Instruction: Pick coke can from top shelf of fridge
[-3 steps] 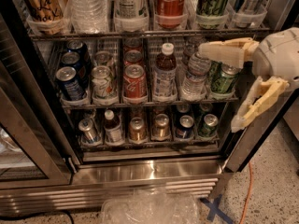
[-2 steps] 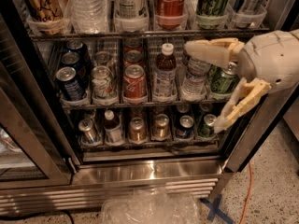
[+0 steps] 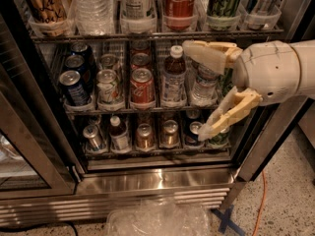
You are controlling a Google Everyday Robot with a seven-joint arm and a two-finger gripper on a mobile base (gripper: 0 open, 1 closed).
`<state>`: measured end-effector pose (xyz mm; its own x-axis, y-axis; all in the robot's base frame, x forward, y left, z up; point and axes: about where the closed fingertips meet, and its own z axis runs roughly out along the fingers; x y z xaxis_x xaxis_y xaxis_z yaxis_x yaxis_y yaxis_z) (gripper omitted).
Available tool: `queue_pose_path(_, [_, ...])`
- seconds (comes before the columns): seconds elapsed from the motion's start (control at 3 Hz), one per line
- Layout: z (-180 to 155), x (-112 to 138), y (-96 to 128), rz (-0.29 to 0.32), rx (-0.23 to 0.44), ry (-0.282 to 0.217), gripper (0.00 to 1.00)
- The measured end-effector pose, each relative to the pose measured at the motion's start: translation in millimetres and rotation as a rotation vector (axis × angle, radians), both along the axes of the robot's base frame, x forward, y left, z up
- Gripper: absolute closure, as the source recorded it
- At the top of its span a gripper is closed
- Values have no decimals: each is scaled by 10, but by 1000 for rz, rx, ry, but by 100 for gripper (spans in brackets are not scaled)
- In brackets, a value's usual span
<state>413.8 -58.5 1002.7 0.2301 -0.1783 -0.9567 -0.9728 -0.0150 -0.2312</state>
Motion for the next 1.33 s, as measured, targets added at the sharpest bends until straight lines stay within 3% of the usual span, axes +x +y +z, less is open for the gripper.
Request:
queue_pose_path(0.33, [18,17,55,-4,32,-25,0])
queue_pose_path(0.67, [47,105,139,-83,138,-55,0])
queue_pose_path(1.0, [103,177,93,-267,251,-75,0])
queue_pose_path(1.33, [142,329,-72,-378,281,-71,0])
